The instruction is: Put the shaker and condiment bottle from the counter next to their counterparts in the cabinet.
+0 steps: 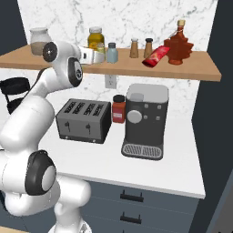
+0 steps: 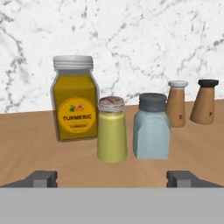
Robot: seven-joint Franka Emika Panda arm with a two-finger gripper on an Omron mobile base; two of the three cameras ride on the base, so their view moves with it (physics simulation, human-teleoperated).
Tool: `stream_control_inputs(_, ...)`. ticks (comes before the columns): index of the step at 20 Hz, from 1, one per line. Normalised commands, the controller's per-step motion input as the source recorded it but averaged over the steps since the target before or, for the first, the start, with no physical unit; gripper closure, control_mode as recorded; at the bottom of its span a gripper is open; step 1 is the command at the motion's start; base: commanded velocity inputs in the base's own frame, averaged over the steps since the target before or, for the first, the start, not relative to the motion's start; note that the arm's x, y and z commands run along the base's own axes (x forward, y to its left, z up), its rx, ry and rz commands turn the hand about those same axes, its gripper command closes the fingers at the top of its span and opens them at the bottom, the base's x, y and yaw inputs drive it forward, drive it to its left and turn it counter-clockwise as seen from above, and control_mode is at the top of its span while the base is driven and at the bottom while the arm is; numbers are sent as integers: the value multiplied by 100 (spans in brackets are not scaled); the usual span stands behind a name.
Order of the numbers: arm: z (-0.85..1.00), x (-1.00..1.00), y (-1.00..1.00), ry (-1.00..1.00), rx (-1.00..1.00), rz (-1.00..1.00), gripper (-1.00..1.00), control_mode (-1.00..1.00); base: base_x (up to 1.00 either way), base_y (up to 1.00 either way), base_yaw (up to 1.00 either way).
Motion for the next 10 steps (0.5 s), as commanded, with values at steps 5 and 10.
stream_control_inputs(5,18,-90,0,-12,0,1,-100,-100,0,0,0)
stream_control_inputs(10,28,-97,5,-18,0,0,-100,-100,0,0,0)
